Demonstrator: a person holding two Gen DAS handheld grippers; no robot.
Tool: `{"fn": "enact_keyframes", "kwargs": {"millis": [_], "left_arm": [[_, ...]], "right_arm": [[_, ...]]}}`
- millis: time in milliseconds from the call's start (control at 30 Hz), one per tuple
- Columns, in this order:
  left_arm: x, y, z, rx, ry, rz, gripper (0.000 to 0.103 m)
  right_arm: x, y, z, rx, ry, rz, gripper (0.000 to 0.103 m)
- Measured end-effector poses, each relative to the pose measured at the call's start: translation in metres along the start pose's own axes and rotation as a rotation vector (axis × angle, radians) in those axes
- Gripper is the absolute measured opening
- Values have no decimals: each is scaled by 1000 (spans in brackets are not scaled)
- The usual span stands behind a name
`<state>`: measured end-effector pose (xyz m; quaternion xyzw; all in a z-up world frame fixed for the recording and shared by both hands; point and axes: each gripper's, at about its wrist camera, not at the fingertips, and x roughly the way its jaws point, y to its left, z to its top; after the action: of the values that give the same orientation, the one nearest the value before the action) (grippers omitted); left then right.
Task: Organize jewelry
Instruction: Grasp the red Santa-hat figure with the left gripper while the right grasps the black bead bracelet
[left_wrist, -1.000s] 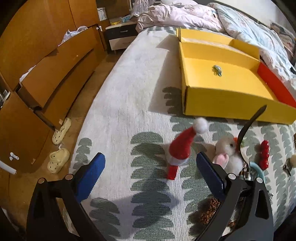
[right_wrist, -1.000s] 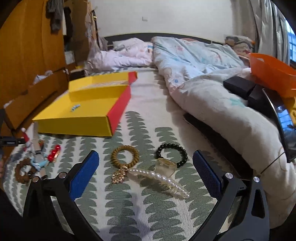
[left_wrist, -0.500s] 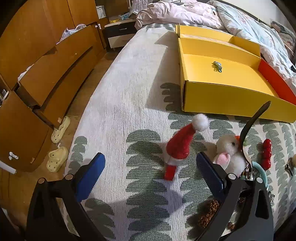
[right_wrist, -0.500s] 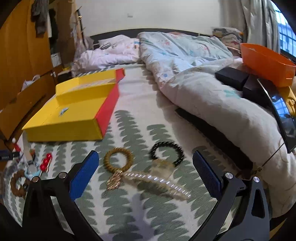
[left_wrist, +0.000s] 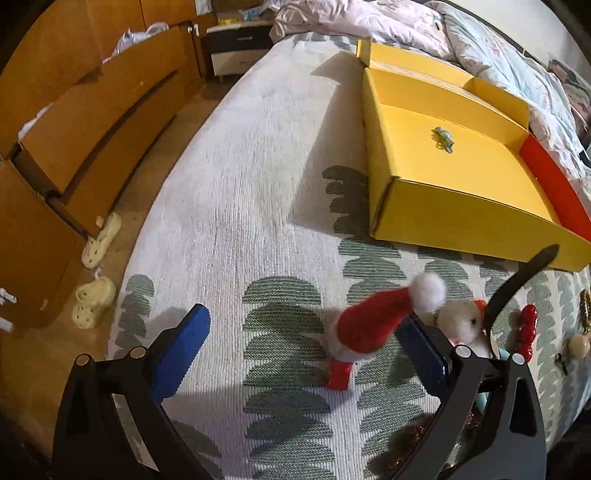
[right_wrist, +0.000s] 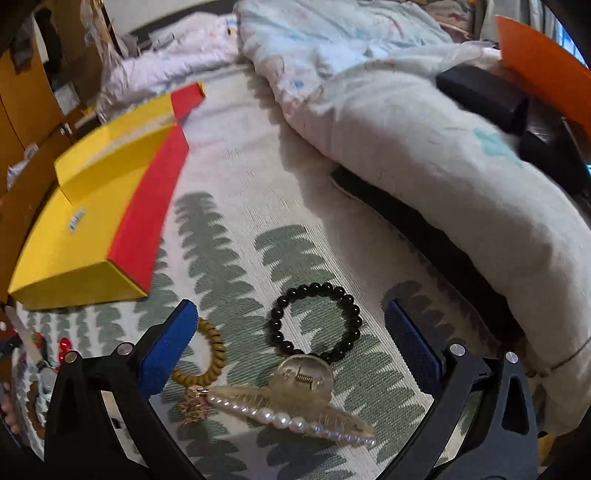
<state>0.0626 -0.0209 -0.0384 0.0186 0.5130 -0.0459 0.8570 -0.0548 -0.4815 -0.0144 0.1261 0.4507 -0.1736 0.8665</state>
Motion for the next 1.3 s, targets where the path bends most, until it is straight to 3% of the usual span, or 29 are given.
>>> {"fn": "enact_keyframes", "kwargs": {"millis": [467, 700, 967, 1300], "left_arm": [[15, -19, -4, 96, 34, 58, 97], [18, -17, -3, 85, 45, 44, 97], [17, -20, -3, 104, 46, 57, 97], [20, -22, -4, 109, 53, 68, 97]], "right_arm": [[40, -6, 1, 8, 86, 7, 100], [53, -1, 10, -26, 154, -61, 99], [55, -13, 12, -16, 232, -17, 71], [62, -29, 11, 33, 282, 48, 71]]}}
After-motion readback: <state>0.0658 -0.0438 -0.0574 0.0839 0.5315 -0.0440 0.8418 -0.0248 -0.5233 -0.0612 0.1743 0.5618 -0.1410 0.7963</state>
